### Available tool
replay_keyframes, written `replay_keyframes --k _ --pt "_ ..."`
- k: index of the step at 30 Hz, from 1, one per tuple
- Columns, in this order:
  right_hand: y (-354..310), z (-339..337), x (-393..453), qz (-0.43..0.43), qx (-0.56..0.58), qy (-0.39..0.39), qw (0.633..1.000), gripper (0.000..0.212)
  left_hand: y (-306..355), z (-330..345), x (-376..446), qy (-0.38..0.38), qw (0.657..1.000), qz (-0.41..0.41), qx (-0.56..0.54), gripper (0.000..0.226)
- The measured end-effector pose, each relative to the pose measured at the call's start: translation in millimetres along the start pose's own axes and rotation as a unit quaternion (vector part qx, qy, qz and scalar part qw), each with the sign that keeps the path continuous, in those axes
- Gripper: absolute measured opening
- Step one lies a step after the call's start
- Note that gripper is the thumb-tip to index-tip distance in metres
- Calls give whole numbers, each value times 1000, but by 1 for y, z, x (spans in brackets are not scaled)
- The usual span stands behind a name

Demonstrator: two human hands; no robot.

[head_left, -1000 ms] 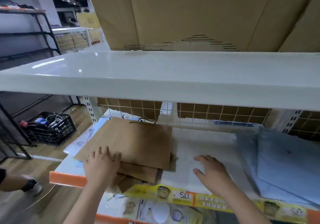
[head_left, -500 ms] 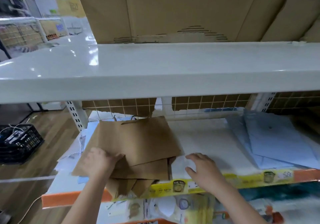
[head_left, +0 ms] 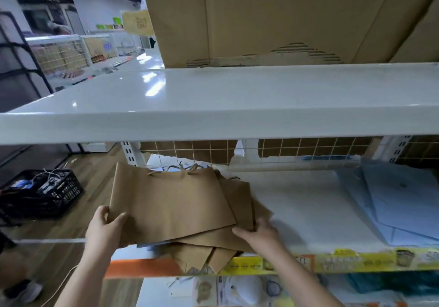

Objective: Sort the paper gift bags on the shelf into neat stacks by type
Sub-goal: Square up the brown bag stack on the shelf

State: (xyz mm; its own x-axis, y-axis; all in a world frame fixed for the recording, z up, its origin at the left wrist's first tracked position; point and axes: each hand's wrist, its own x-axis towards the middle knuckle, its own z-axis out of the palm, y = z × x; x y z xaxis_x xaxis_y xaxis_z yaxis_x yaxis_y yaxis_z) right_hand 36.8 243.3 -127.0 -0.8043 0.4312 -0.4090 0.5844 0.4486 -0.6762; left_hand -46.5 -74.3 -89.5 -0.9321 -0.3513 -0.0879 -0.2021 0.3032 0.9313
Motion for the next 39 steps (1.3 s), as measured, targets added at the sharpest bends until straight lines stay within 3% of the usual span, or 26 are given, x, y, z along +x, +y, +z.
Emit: replay_keyframes --k 2,6,9,13,17,24,28,33,39 --pt "-4 9 5 27 39 3 999 89 -1 -5 -7 8 999 20 35 14" --pt "-8 9 10 34 202 2 979 39 -2 -7 -15 4 1000 21 1 17" --pt "-3 -11 7 -13 249 47 967 23 0 -4 -13 -1 998 6 -66 31" --pt "15 -48 -12 -63 260 102 958 32 3 9 -16 -5 995 12 -101 38" --pt "38 -87 -33 -88 341 138 926 49 6 26 -24 -15 984 -14 -179 37" --pt "103 -137 -37 -78 392 247 883 49 18 70 -50 -87 966 -35 -241 37" --pt "136 -167 -44 -95 406 285 863 32 26 101 -74 -64 967 -43 -241 34" --pt "171 -217 -61 -117 408 340 839 32 43 138 -118 -34 968 -52 -243 37" --pt "233 -287 -72 -93 396 331 851 30 52 179 -187 -38 950 -74 -300 20"
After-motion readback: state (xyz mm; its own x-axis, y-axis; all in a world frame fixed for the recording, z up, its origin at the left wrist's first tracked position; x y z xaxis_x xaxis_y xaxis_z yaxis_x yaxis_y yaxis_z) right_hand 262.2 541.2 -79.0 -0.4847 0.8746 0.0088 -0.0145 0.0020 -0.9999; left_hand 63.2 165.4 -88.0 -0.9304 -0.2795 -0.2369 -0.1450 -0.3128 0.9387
